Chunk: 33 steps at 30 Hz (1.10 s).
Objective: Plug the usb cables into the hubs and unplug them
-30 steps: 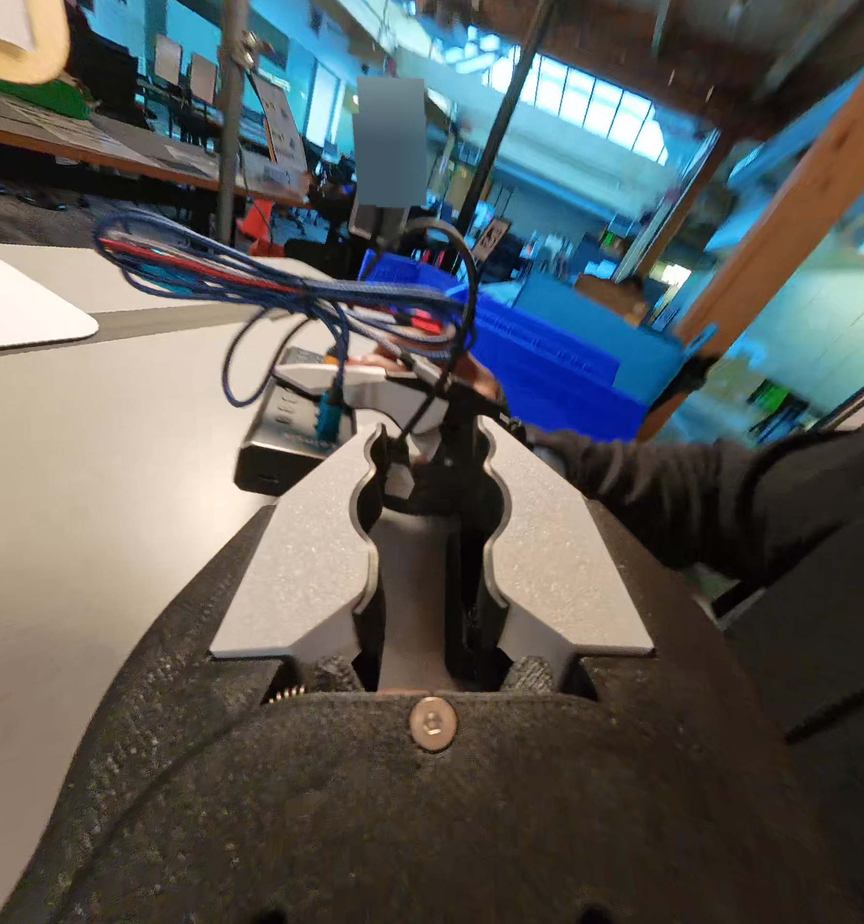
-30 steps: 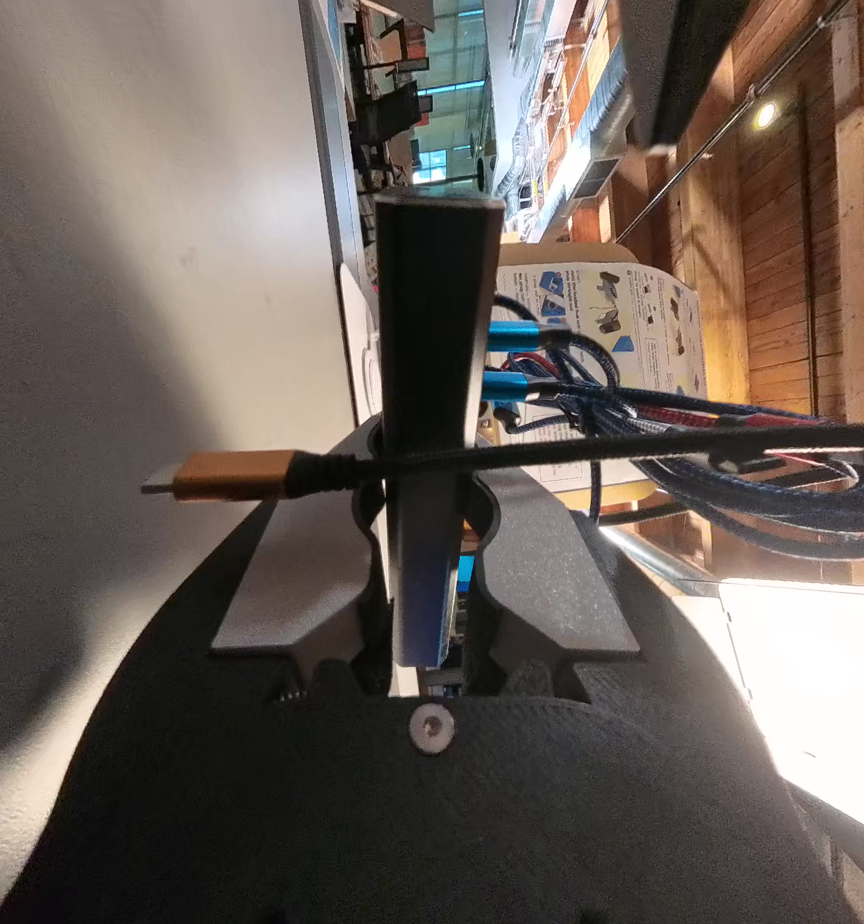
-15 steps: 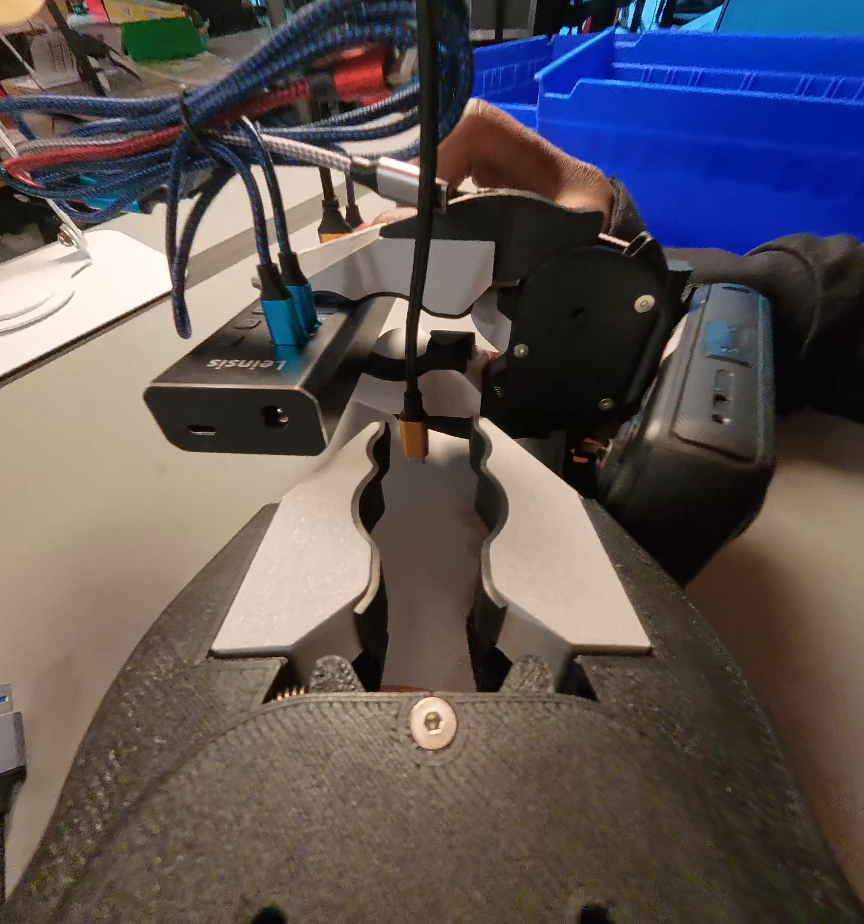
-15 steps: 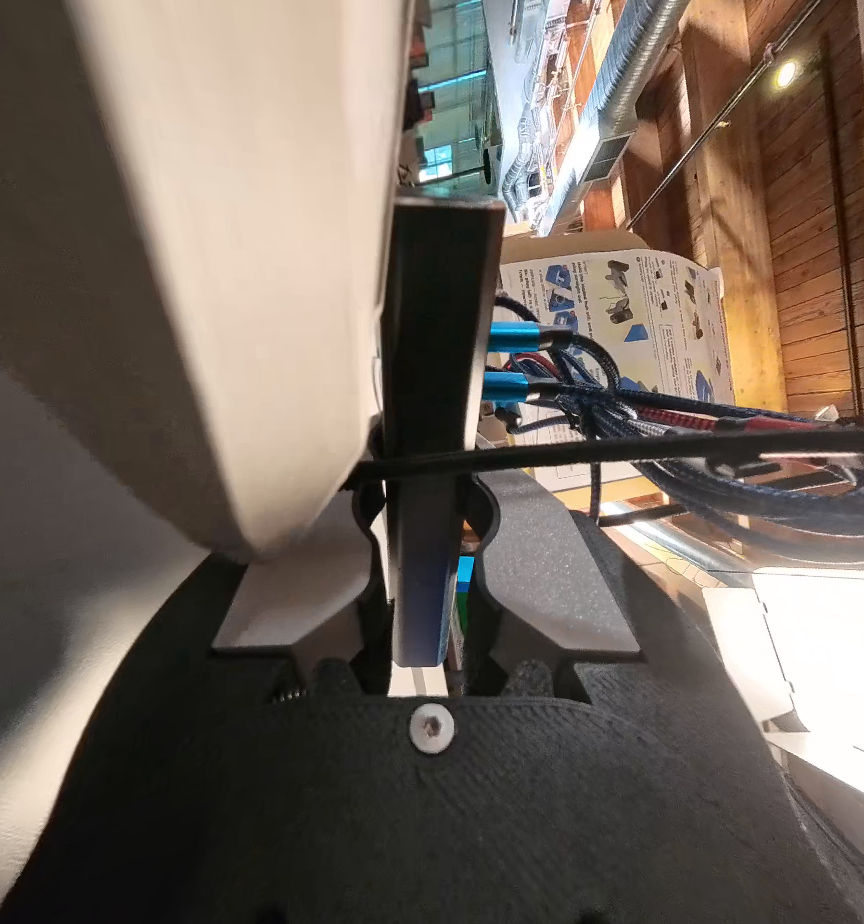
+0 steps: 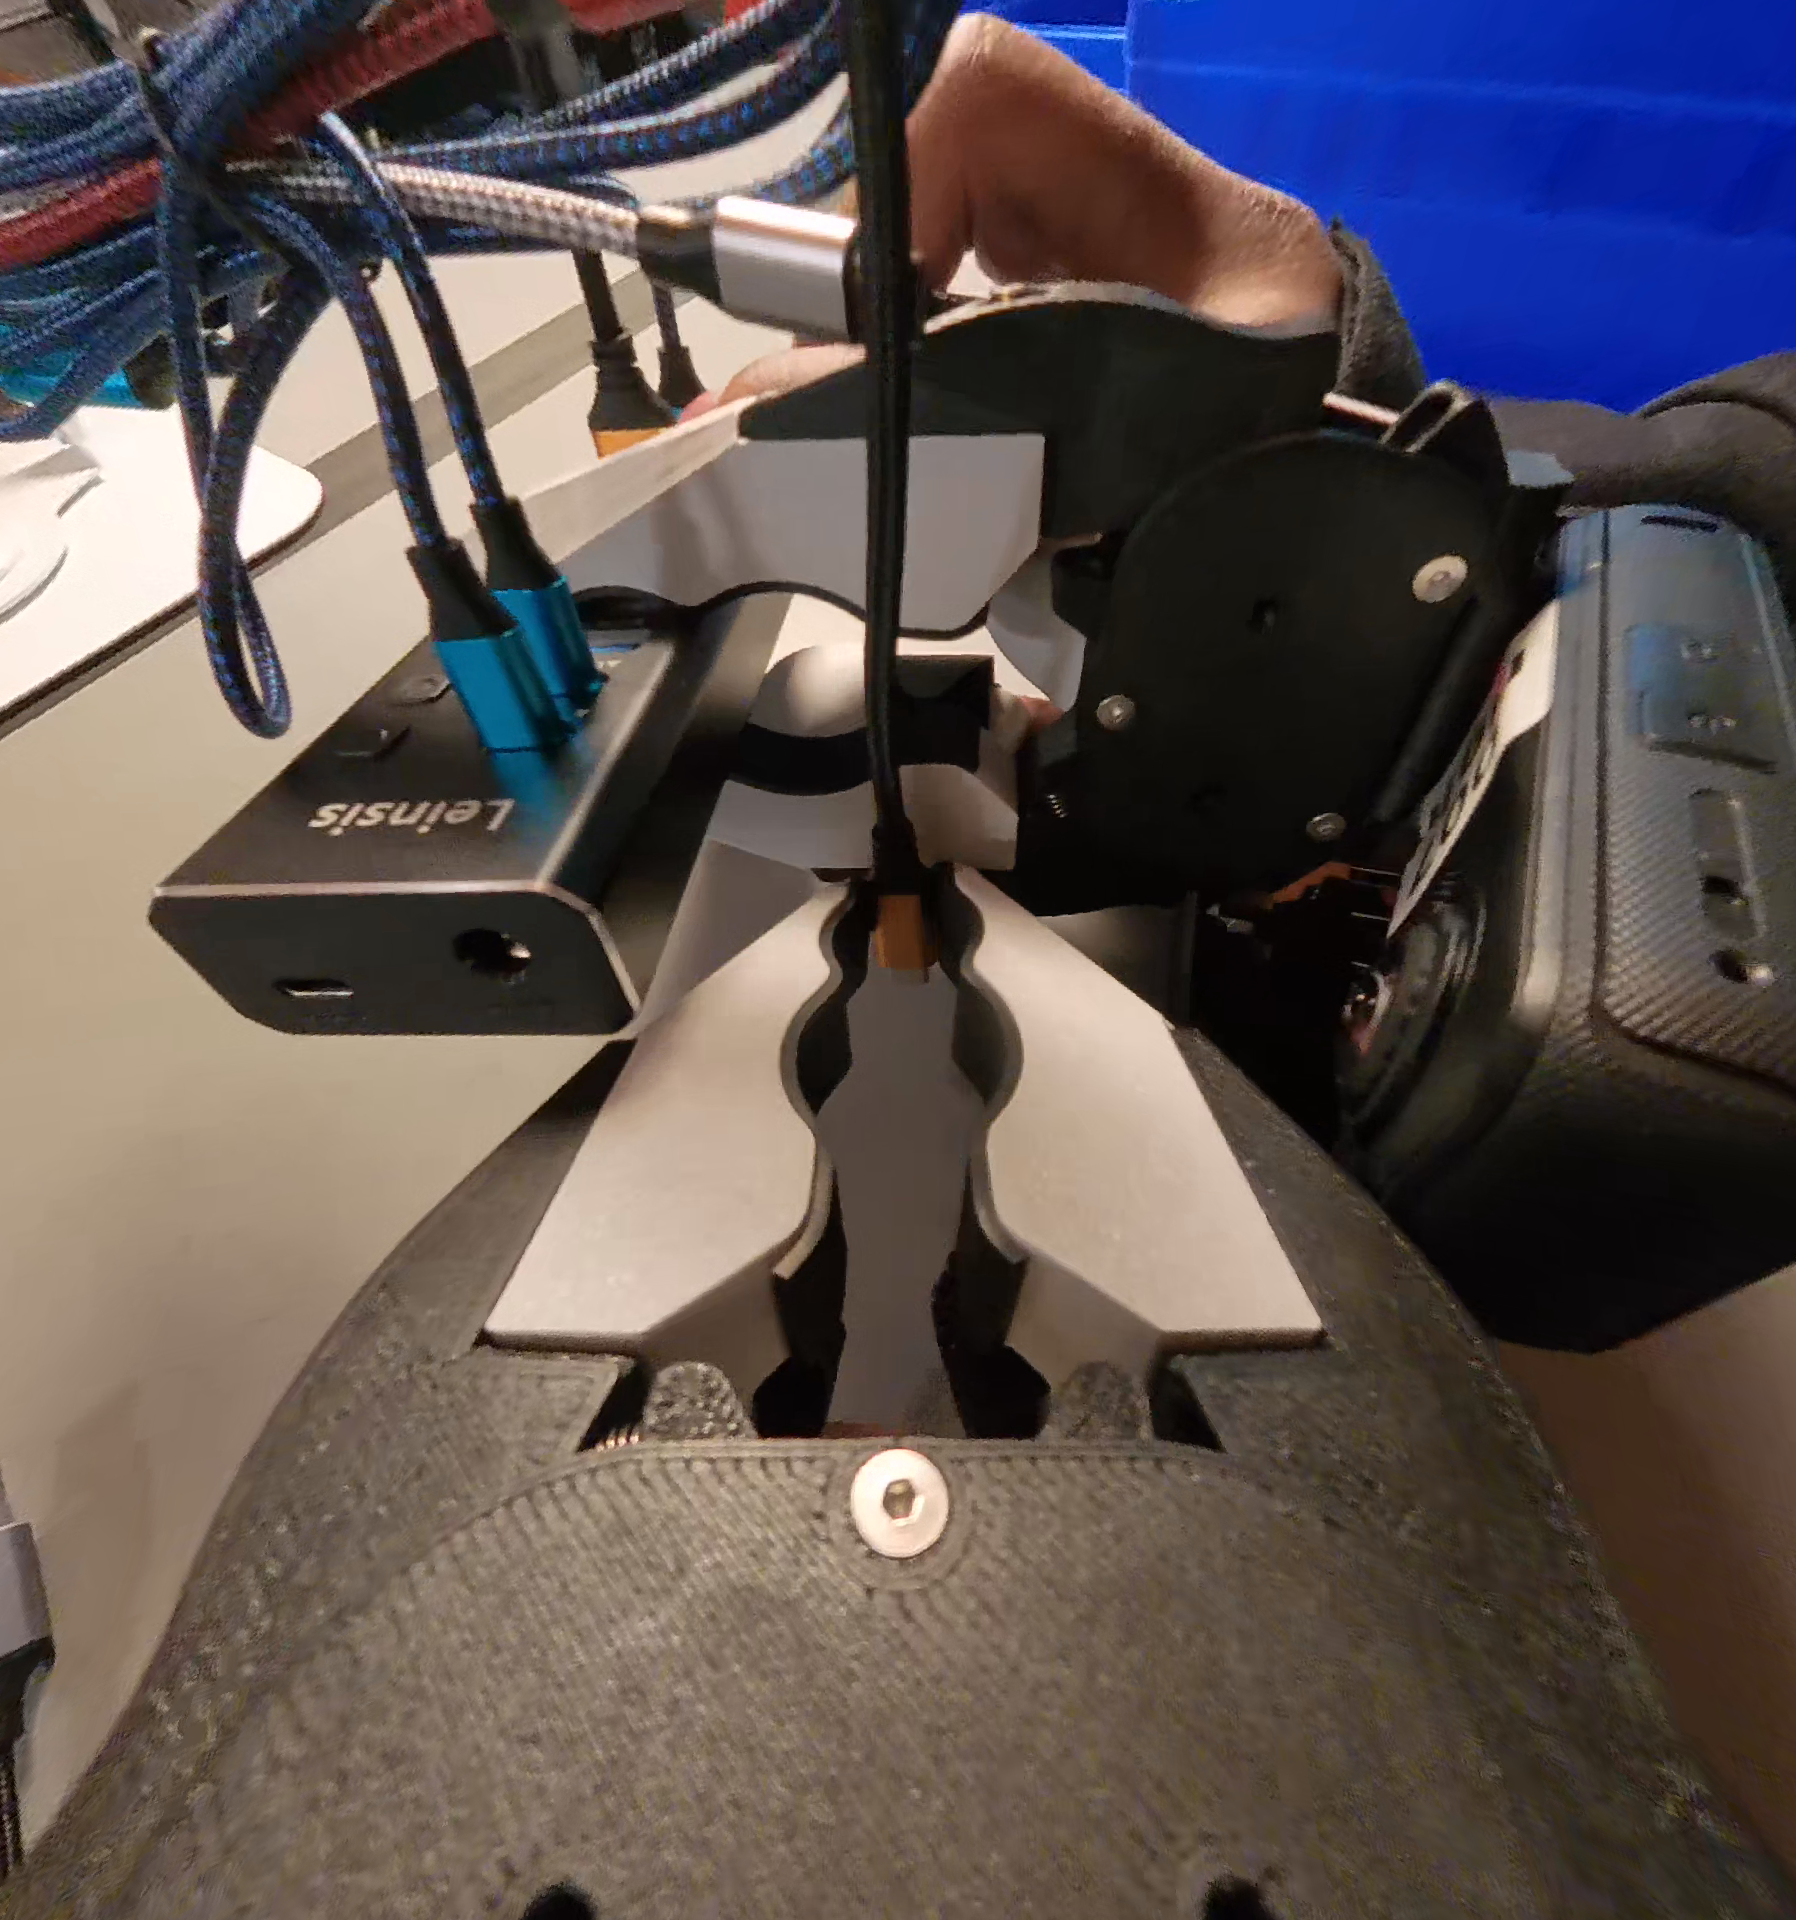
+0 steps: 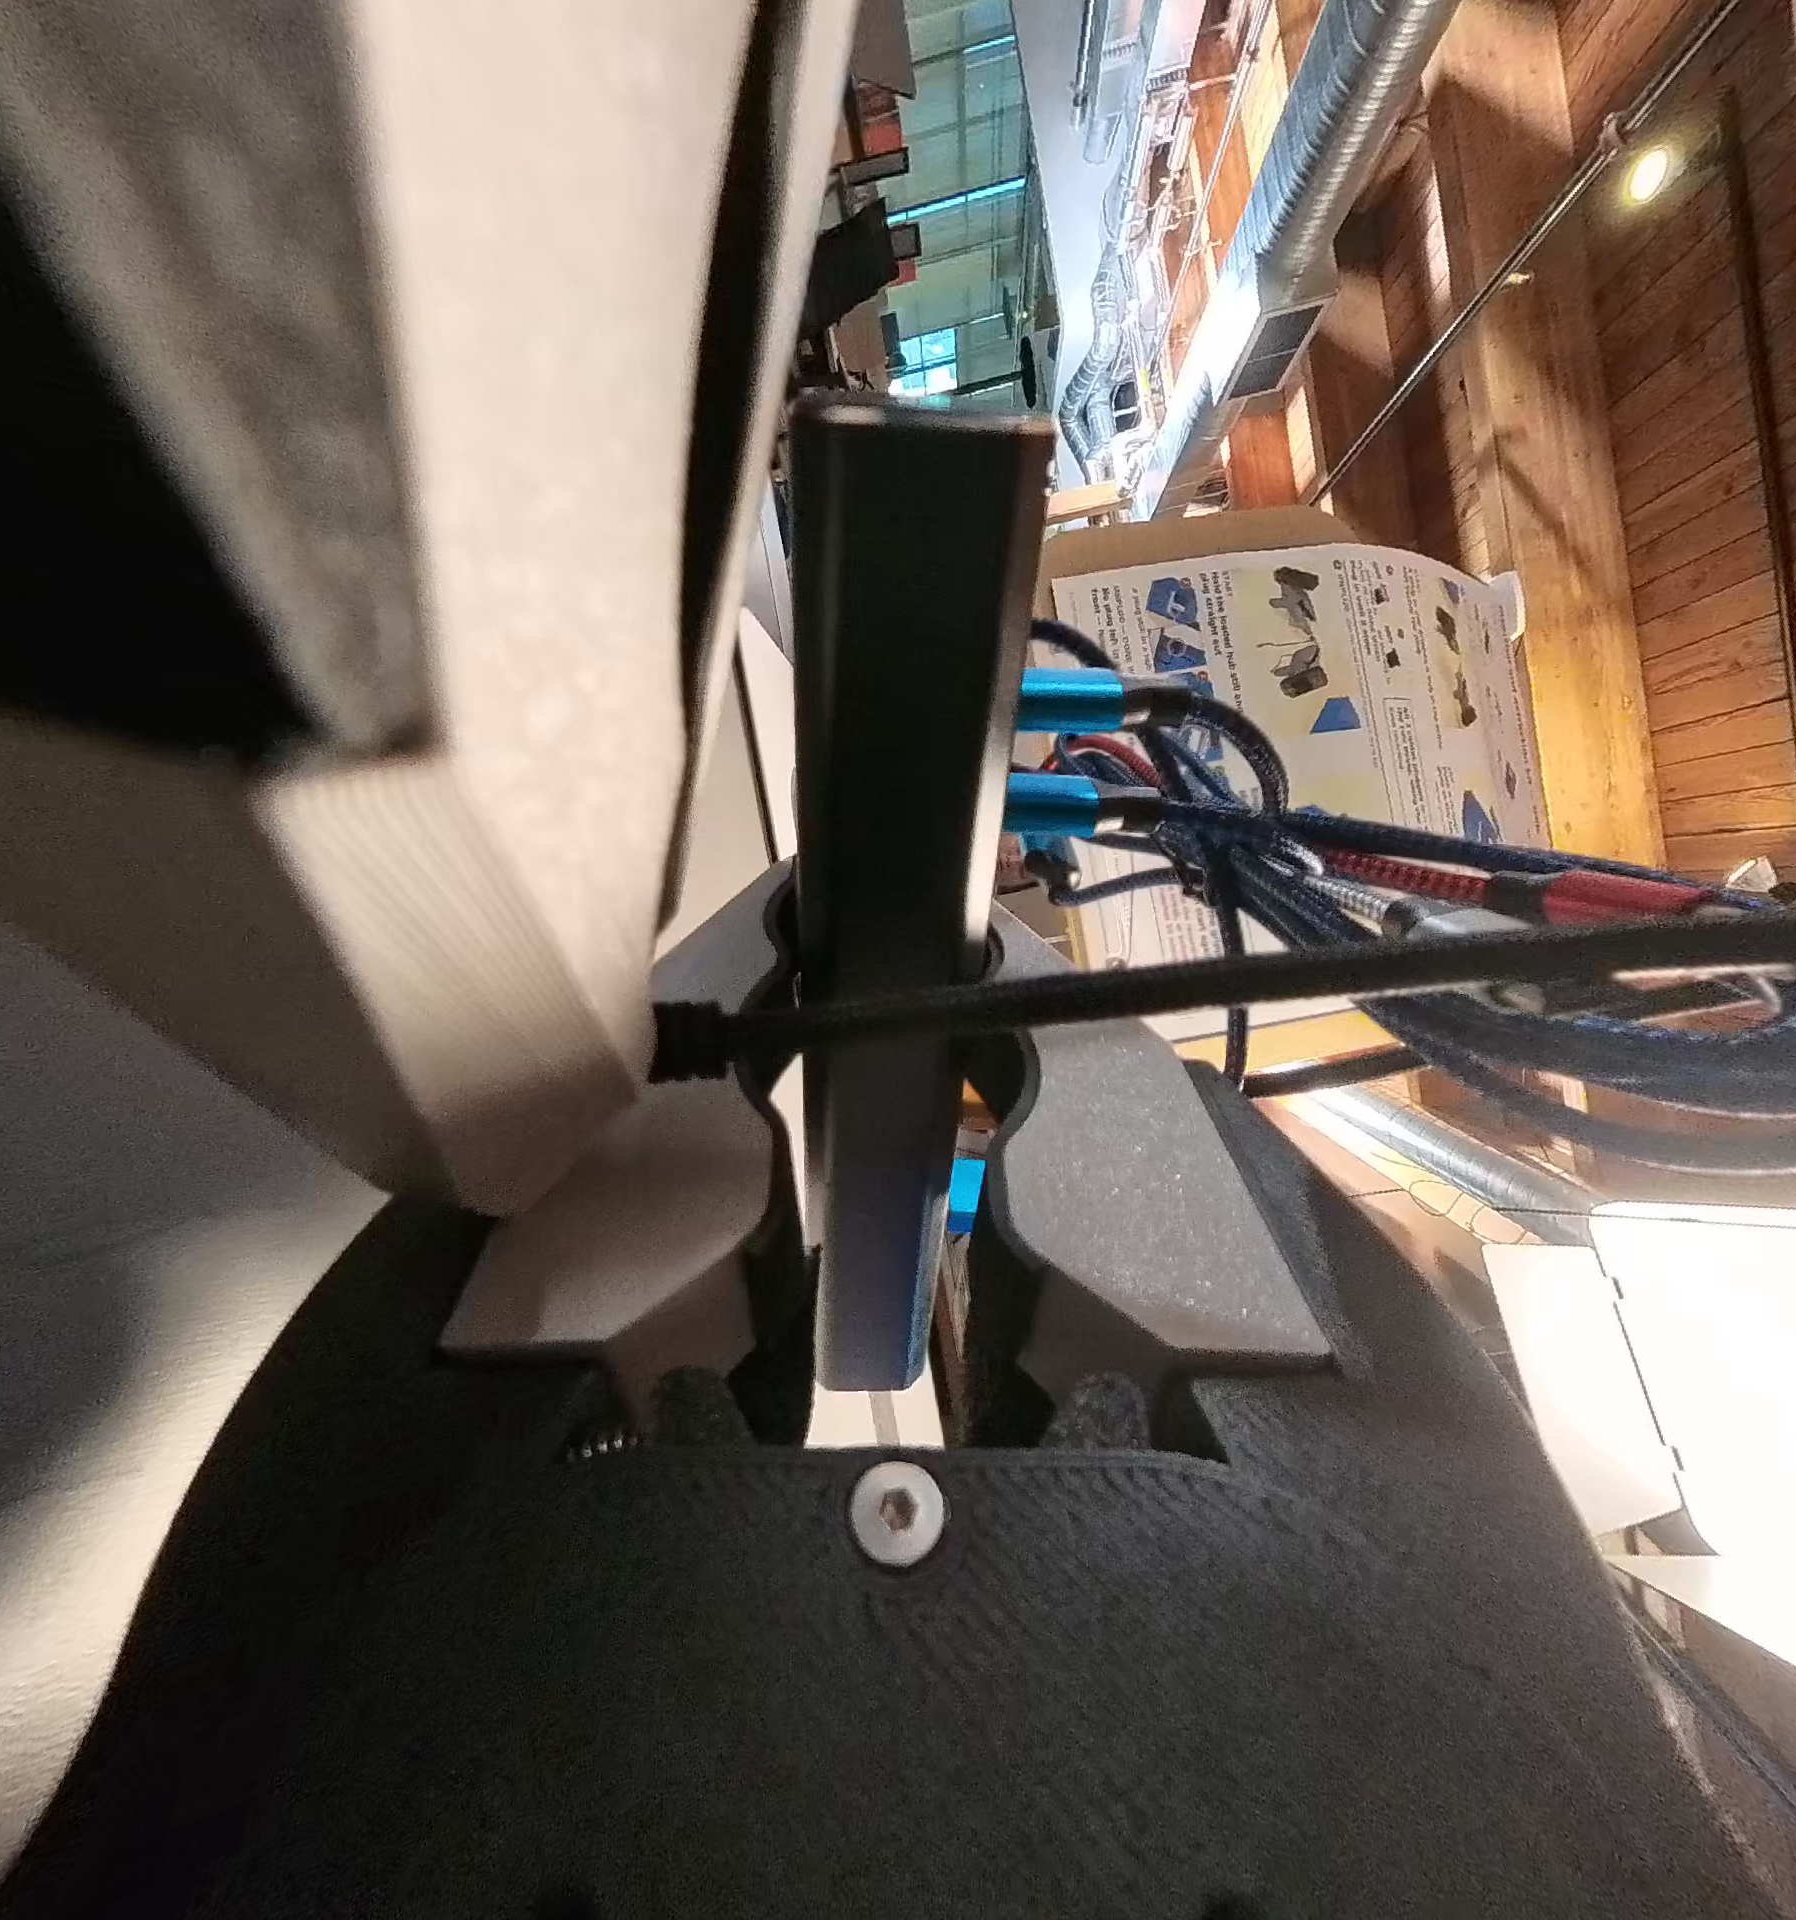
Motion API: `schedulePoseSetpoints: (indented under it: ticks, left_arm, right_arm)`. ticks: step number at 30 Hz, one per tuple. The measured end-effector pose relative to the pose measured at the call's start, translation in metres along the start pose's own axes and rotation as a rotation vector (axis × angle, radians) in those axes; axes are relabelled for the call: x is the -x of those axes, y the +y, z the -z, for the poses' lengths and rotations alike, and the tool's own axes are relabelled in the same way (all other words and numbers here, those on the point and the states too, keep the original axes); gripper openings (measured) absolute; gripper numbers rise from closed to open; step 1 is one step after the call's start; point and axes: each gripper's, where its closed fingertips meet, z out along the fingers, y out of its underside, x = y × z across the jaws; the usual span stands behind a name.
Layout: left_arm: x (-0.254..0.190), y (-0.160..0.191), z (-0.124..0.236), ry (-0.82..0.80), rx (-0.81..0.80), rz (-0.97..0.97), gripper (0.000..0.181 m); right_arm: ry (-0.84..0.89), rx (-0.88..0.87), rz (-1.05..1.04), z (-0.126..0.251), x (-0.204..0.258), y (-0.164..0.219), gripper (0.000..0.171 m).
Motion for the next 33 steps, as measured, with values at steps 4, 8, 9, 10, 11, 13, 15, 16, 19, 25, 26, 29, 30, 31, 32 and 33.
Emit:
schedulePoseSetpoints:
  ticks: [4,8,9,10,11,13,15,16,19,25,26,29,30,31,32,33]
  left_arm:
    - [-0.006,-0.008,0.007,0.072,-0.046,0.009,0.014]
    - [-0.016,-0.039,0.032,0.232,-0.211,0.091,0.014]
    - [-0.016,-0.05,0.041,0.273,-0.271,0.124,0.013]
    - [-0.013,-0.06,0.05,0.304,-0.332,0.16,0.013]
    - [-0.007,-0.069,0.06,0.327,-0.398,0.197,0.013]
    - [0.01,-0.084,0.082,0.355,-0.534,0.269,0.013]
    - [0.032,-0.092,0.1,0.343,-0.649,0.336,0.013]
    - [0.042,-0.094,0.108,0.333,-0.7,0.359,0.014]
    - [0.061,-0.094,0.121,0.277,-0.805,0.366,0.013]
    - [0.062,-0.093,0.115,0.223,-0.878,0.328,0.014]
    - [0.061,-0.092,0.113,0.22,-0.881,0.329,0.014]
    - [0.062,-0.087,0.1,0.206,-0.824,0.341,0.013]
    - [0.063,-0.084,0.097,0.188,-0.798,0.338,0.013]
    - [0.065,-0.082,0.093,0.167,-0.769,0.332,0.014]
    - [0.067,-0.079,0.09,0.147,-0.737,0.323,0.014]
    - [0.068,-0.076,0.087,0.132,-0.701,0.313,0.013]
  right_arm:
    - [-0.013,0.009,-0.014,-0.001,0.001,0.003,0.026]
    - [-0.034,0.012,-0.051,-0.001,0.002,0.006,0.026]
    - [-0.041,0.008,-0.063,-0.001,0.003,0.006,0.027]
    - [-0.047,0.003,-0.077,-0.001,0.003,0.005,0.027]
    - [-0.052,-0.003,-0.089,0.0,0.003,0.004,0.027]
    - [-0.067,-0.017,-0.135,0.001,0.002,0.002,0.027]
    - [-0.09,-0.03,-0.207,0.001,0.002,0.0,0.027]
    - [-0.102,-0.034,-0.249,0.002,0.001,-0.001,0.027]
    - [-0.15,-0.052,-0.387,0.003,0.001,-0.006,0.027]
    - [-0.233,-0.078,-0.573,0.006,0.004,-0.021,0.027]
    - [-0.241,-0.084,-0.592,0.006,0.004,-0.024,0.027]
    - [-0.255,-0.096,-0.595,0.008,0.006,-0.031,0.027]
    - [-0.253,-0.096,-0.58,0.008,0.007,-0.031,0.026]
    - [-0.252,-0.095,-0.572,0.008,0.007,-0.031,0.026]
    - [-0.251,-0.095,-0.57,0.008,0.007,-0.03,0.025]
    - [-0.25,-0.095,-0.571,0.008,0.007,-0.03,0.025]
